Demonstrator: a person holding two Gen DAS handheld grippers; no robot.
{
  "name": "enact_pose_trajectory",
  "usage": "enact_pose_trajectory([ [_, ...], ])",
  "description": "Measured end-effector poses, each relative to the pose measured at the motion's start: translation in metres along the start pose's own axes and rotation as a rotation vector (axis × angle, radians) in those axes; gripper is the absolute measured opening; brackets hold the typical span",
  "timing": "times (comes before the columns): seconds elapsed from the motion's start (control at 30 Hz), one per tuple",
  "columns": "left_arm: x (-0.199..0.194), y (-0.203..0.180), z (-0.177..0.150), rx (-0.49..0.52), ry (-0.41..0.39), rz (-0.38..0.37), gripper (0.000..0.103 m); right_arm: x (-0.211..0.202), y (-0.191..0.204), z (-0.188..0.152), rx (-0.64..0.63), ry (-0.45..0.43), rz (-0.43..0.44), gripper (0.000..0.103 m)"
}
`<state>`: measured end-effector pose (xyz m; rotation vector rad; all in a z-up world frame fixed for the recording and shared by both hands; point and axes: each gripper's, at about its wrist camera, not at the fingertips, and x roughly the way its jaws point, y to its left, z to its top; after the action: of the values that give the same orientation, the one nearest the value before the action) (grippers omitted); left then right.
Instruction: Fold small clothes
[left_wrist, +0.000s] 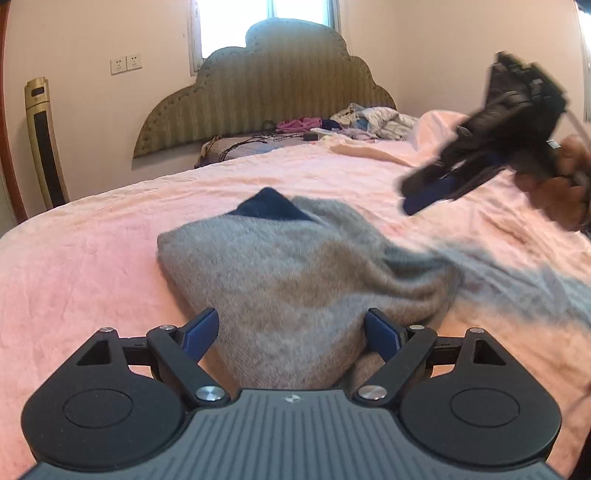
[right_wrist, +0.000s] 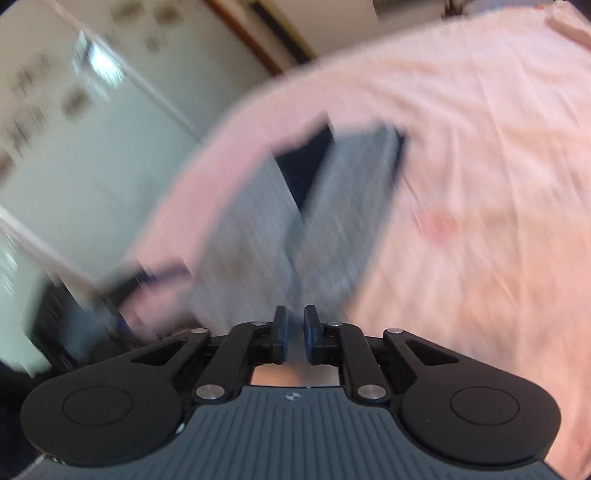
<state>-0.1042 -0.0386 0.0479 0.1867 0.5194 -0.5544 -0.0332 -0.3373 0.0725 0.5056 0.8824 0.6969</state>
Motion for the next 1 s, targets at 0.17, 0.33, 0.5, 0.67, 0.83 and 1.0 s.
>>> enact_pose_trajectory([
  [0.17, -0.014, 0.008, 0.007, -0.081, -0.040, -0.038, 0.087, 0.066, -0.018, 0.053, 0.085, 0.072, 0.040, 0.056],
  [0.33, 0.002, 0.011, 0.003, -0.097, 0.008, -0.036, 0.087, 0.110, -0.037, 0.080, 0.160, 0.049, -0.030, 0.056],
  [0.5, 0.024, 0.017, 0.007, -0.144, 0.035, -0.038, 0.087, 0.129, -0.042, 0.088, 0.175, 0.047, -0.008, 0.043],
  [0.67, 0.024, 0.026, 0.019, -0.164, 0.004, -0.033, 0.087, 0.118, -0.024, 0.091, 0.059, 0.024, -0.032, 0.011],
  [0.83, 0.035, 0.021, 0.014, -0.148, 0.029, -0.059, 0.087, 0.094, -0.040, 0.088, 0.087, -0.024, -0.053, 0.010],
  [1.0, 0.028, 0.020, 0.022, -0.225, 0.011, -0.123, 0.087, 0.087, -0.051, 0.089, 0.088, -0.058, -0.079, 0.010],
])
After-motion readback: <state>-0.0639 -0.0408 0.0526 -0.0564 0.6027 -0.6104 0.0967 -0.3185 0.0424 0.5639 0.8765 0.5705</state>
